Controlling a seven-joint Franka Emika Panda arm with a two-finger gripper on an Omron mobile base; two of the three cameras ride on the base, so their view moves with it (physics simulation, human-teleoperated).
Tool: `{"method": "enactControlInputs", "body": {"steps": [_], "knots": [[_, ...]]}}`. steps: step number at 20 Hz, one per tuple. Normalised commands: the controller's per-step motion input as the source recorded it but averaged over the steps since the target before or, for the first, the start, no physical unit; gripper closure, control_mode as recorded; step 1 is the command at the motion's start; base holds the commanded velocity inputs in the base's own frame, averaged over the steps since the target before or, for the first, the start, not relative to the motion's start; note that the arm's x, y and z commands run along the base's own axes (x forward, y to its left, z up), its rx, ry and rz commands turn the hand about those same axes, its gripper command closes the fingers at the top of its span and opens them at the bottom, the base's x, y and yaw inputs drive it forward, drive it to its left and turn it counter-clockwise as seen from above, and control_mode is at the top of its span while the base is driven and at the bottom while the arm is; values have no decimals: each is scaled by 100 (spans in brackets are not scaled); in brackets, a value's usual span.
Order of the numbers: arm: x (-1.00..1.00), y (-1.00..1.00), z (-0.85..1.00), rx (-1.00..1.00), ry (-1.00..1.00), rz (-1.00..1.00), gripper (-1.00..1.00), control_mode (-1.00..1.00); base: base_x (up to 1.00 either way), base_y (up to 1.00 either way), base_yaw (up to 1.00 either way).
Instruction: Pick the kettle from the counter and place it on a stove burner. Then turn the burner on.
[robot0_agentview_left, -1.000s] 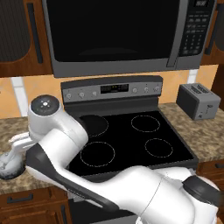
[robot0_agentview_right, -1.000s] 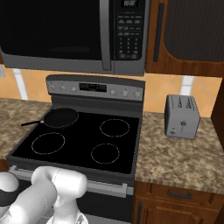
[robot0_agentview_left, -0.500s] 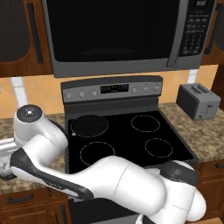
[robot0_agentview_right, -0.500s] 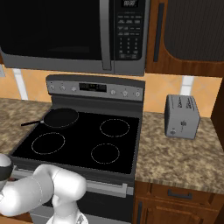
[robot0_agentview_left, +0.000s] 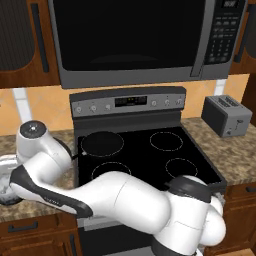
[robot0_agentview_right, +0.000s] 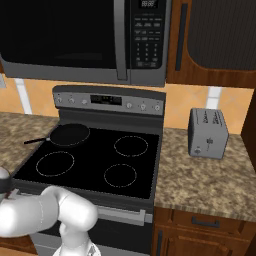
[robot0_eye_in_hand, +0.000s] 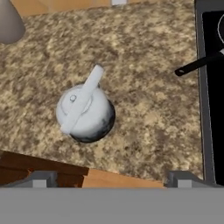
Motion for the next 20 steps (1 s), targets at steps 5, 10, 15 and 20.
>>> {"method": "enactControlInputs", "body": {"steps": [5,10,15,20], "knots": [[48,19,-18,0,14,-8,-100,-100,0,0,0],[31,34,-16,4,6,-5,-100,-100,0,0,0],[22,62,-34,0,6,-4,-100,-100,0,0,0],[27,54,-24,-1,1,-4,-100,-100,0,0,0]]}}
